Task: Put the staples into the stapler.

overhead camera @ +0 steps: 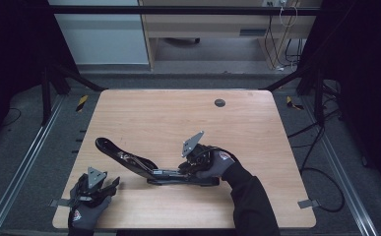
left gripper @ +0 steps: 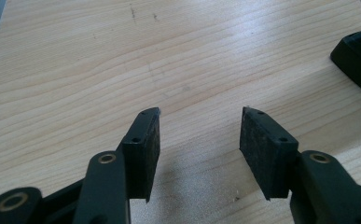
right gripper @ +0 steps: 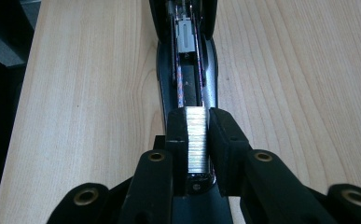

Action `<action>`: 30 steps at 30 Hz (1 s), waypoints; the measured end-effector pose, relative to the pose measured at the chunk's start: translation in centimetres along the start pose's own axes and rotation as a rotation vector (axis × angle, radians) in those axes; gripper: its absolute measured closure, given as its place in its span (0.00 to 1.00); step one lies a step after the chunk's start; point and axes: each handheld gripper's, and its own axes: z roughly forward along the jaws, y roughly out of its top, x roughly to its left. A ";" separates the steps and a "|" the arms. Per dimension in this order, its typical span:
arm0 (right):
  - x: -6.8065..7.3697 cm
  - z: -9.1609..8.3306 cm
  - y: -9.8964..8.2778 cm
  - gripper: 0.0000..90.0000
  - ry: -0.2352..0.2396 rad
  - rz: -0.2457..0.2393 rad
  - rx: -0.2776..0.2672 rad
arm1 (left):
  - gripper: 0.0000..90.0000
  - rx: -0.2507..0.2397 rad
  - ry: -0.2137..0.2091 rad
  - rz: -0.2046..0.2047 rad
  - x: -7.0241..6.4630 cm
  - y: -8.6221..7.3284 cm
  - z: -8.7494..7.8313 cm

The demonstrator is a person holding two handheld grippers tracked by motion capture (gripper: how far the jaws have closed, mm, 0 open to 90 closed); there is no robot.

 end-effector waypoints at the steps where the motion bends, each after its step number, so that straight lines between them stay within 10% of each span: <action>1: 0.0 0.0 0.0 0.87 0.001 -0.001 -0.001 | 0.53 0.000 0.000 0.000 0.0 0.0 0.0; 30: 0.3 -0.2 0.2 0.83 -0.017 0.010 -0.002 | 0.53 0.000 0.000 0.002 0.0 0.0 -0.1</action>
